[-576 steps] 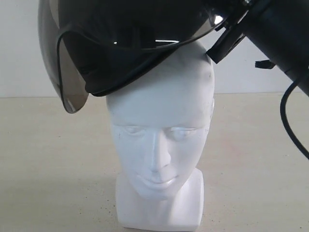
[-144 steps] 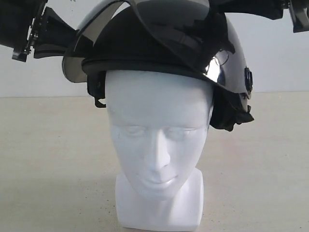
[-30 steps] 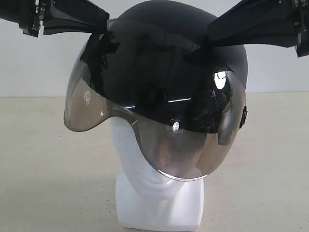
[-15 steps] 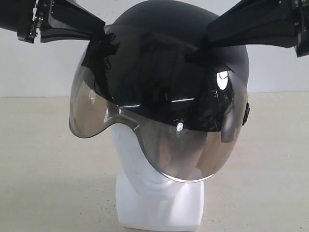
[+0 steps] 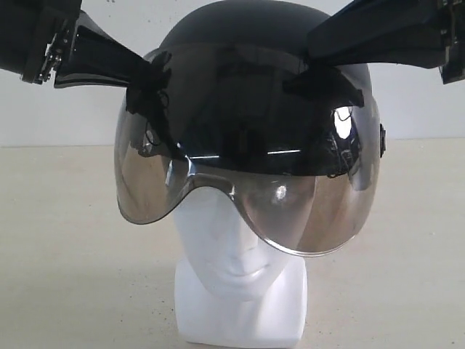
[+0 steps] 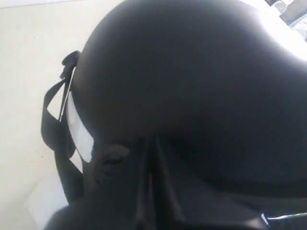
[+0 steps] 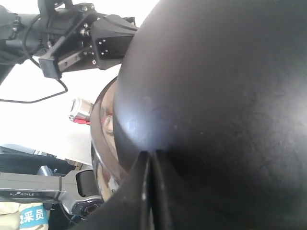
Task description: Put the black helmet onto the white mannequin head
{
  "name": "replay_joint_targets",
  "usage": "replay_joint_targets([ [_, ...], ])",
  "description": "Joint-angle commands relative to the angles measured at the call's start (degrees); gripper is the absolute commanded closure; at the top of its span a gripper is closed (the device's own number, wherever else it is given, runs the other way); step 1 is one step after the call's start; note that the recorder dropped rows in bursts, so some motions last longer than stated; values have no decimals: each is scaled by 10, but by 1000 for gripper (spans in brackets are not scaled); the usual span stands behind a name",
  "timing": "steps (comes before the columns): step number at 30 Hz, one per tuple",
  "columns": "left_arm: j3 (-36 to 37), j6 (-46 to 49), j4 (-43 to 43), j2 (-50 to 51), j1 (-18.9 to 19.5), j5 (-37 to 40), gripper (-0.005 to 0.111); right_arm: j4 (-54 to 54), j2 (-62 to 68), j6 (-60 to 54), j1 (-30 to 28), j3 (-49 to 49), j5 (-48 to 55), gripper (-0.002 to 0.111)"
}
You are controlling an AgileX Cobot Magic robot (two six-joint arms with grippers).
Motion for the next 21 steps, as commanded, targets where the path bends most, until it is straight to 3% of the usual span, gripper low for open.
replay_joint_targets([
  [1, 27, 3, 64, 25, -23, 108, 102, -61, 5, 0, 1, 10, -4, 109],
  [5, 27, 3, 64, 22, -23, 108, 102, -84, 5, 18, 8, 10, -4, 109],
  [13, 27, 3, 64, 16, -23, 108, 102, -117, 5, 25, 74, 10, -4, 109],
  [21, 27, 3, 64, 10, -23, 108, 102, -188, 5, 45, 77, 10, -4, 109],
])
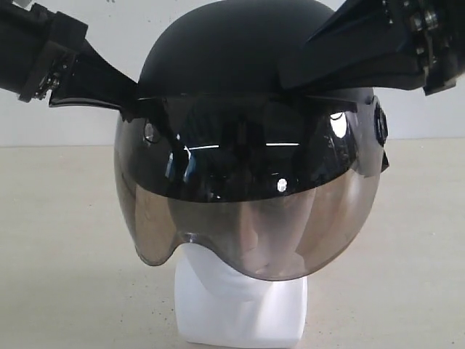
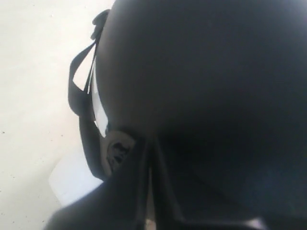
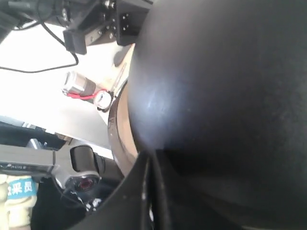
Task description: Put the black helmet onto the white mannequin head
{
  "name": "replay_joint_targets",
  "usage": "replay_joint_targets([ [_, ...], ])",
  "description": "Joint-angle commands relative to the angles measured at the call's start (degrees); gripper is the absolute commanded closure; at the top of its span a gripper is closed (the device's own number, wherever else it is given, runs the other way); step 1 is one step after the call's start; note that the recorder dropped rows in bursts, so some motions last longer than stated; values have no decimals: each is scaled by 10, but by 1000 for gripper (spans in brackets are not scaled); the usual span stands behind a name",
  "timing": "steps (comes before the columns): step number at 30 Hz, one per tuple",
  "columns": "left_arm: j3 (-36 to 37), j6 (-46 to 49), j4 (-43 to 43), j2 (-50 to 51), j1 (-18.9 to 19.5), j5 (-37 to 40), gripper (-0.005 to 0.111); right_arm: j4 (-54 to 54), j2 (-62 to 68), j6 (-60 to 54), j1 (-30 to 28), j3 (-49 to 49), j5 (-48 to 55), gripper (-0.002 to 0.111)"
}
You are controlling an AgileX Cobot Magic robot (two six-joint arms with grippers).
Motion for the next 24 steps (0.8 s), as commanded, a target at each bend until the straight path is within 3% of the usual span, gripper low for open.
replay_joint_targets([
  [1, 19, 3, 21, 10, -23, 104, 102, -124, 11, 13, 1, 12, 17, 109],
  [11, 59, 19, 9, 10, -23, 104, 102, -132, 11, 14, 1, 12, 17, 109],
  [24, 57, 49, -54, -36, -22, 104, 102, -132, -6, 29, 1, 12, 17, 109],
])
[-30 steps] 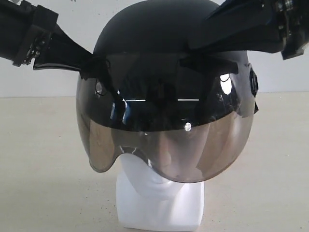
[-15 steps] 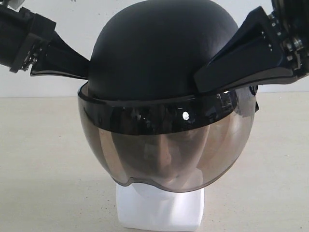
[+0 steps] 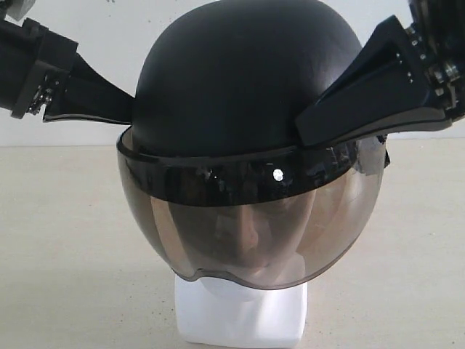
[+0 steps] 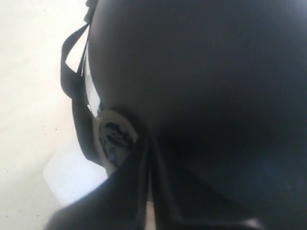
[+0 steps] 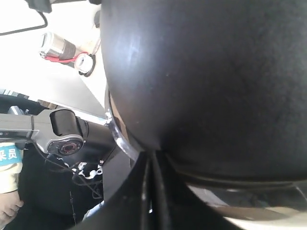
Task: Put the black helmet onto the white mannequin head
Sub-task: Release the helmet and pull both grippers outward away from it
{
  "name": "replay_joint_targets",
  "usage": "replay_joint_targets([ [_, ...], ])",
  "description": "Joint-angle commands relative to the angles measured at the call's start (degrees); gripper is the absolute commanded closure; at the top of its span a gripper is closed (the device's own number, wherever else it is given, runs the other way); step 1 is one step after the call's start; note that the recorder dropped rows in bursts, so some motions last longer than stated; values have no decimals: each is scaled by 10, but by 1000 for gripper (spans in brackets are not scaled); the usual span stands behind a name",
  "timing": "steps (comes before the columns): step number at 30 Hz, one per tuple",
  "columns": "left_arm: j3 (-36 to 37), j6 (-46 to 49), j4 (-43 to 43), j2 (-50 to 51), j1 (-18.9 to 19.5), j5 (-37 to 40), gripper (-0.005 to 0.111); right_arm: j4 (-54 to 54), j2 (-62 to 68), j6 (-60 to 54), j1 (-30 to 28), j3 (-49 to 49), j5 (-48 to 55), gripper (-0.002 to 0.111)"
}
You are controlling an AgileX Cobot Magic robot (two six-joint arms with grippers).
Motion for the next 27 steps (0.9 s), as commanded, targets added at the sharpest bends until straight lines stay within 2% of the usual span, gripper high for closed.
replay_joint_targets([
  [1, 14, 17, -36, -14, -25, 108, 102, -72, -9, 11, -4, 9, -32, 109],
  [4, 14, 17, -40, -31, -25, 108, 102, -83, -30, 16, -6, 9, -32, 109],
  [11, 14, 17, -31, -62, -9, 108, 102, -221, -84, 107, -6, 9, -61, 109],
  [18, 14, 17, -35, -67, 36, 108, 102, -231, -96, 123, -6, 9, -96, 109],
  [23, 14, 17, -35, -67, 44, 108, 102, -235, -95, 124, -6, 9, -103, 109],
  [27, 14, 15, -33, -67, 44, 108, 102, -288, -95, 129, -6, 9, -141, 109],
])
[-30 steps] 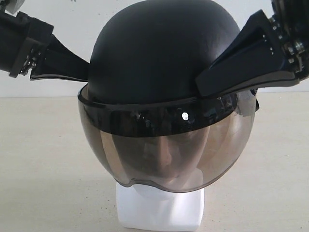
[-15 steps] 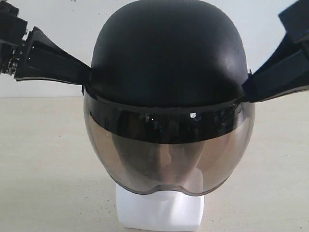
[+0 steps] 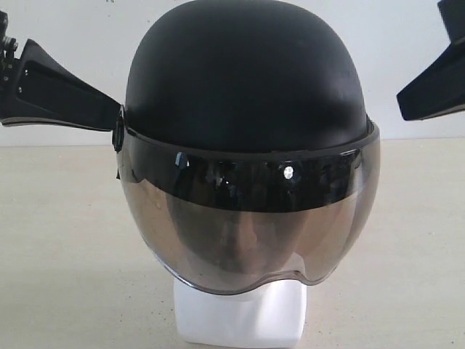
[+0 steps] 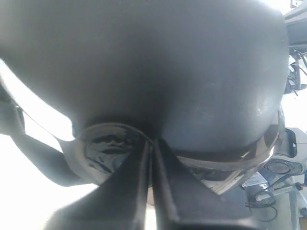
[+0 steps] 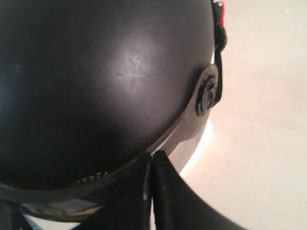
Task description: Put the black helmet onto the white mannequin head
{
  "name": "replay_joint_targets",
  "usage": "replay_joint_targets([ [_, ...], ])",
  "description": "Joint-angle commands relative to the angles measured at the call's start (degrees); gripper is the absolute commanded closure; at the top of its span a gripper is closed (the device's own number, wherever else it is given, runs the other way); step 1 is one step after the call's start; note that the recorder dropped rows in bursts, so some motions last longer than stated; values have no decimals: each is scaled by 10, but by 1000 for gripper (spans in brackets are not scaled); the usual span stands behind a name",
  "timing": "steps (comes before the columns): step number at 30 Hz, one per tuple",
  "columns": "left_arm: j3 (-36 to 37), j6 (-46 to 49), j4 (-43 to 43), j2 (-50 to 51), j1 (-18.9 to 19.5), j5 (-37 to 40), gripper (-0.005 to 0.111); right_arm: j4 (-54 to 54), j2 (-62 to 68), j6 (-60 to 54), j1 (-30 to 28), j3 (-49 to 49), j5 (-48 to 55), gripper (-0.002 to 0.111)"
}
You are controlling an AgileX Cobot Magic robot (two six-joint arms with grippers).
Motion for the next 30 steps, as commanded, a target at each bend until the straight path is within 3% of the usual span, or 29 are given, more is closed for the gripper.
replay_joint_targets([
  [1, 2, -2, -2, -2, 3, 4, 102, -65, -2, 15, -1, 2, -41, 109],
  [18, 5, -32, 9, -69, 54, 4, 102, -90, -4, 29, -1, 2, -58, 109],
  [27, 134, -35, -34, -222, 54, -5, 102, -141, -37, 25, -1, 2, 27, 109],
  [30, 146, -35, -32, -258, 54, -3, 102, -139, -36, 27, -1, 2, 30, 109],
])
